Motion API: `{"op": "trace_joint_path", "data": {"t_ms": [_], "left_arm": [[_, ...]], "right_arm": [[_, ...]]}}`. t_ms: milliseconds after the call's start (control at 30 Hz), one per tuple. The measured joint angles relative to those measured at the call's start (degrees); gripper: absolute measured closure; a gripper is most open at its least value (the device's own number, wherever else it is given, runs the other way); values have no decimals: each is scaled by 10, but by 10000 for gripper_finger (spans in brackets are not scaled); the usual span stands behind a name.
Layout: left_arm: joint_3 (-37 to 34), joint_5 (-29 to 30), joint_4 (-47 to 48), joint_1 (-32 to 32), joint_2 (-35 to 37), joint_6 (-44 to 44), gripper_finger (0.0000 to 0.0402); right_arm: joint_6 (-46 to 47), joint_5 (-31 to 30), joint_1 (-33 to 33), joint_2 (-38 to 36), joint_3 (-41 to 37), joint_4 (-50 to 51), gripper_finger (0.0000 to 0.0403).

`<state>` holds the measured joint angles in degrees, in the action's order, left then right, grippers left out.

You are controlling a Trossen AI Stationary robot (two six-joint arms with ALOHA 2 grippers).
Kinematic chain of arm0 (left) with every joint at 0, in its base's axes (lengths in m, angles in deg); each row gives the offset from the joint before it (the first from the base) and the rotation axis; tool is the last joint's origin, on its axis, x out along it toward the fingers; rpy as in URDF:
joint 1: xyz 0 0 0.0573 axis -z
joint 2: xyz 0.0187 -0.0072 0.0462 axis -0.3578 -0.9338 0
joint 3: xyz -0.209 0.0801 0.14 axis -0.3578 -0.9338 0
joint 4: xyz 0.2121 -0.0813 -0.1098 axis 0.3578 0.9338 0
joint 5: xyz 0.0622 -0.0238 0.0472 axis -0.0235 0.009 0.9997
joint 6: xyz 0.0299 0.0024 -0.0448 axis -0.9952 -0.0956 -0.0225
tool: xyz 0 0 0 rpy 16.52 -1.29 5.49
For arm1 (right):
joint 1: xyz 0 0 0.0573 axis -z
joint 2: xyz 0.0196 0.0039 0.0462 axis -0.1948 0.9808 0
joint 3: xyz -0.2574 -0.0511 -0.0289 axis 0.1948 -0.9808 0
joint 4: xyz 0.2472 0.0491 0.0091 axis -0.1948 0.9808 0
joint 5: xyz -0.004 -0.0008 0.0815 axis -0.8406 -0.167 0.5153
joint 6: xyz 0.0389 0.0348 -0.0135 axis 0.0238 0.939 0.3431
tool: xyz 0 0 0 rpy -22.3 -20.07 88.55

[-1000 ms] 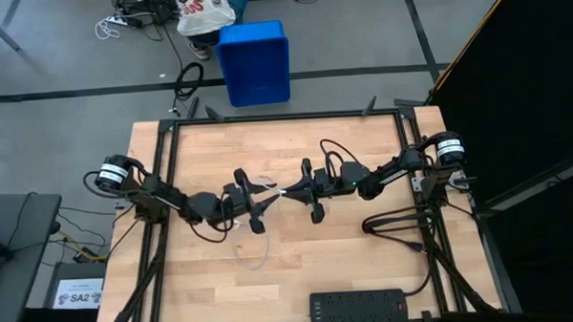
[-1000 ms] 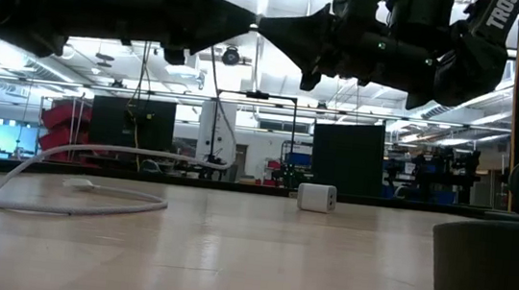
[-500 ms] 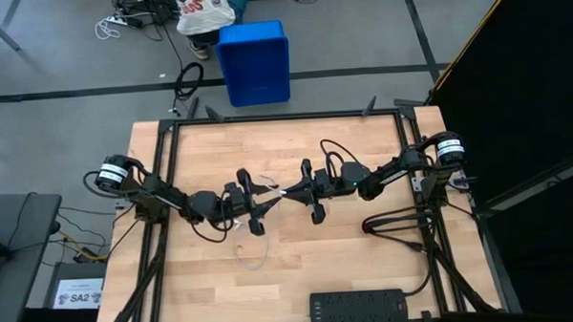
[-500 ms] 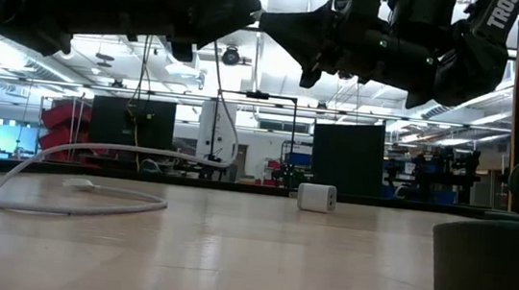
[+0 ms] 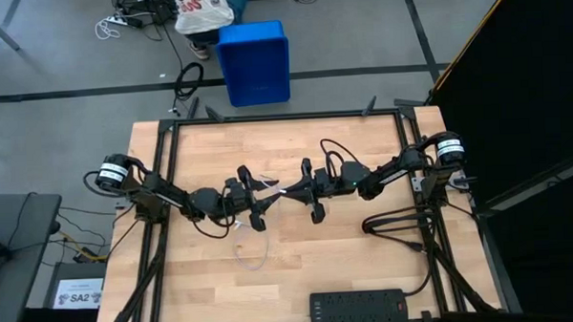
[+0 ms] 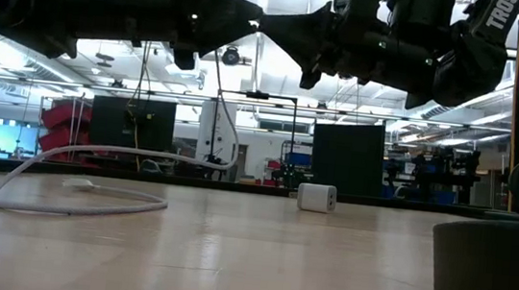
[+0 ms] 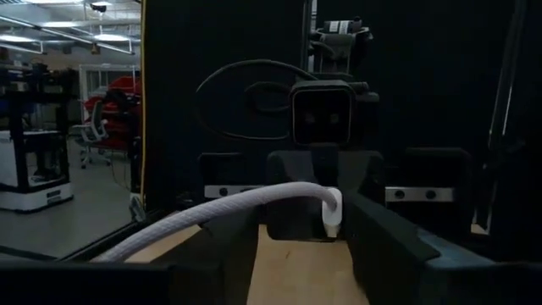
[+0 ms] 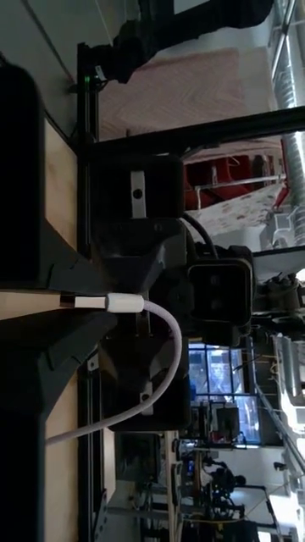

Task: Insert USB
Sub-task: Insert the white USB cable into the white charger adapter

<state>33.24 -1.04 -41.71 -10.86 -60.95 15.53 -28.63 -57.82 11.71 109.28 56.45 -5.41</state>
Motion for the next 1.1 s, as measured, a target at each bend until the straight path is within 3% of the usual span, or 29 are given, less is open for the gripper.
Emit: {"op": "trace_joint_path", "data": {"t_ms": [333, 467, 700, 900, 1100], "left_arm": [[36, -39, 46, -1, 1, -15, 390], [68, -40, 99, -2, 2, -29, 396], [65, -32, 149, -1, 13, -29, 399], [46, -34, 195, 5, 59, -24, 400], [21, -28, 220, 20, 121, -25, 401]], "right_arm": [[0, 3, 7, 0, -1, -4, 403], [4, 11, 10, 0, -1, 5, 403], [29, 13, 13, 0, -1, 44, 392], [9, 17, 13, -16, 1, 83, 352], [-7, 19, 15, -70, 1, 183, 309]]}}
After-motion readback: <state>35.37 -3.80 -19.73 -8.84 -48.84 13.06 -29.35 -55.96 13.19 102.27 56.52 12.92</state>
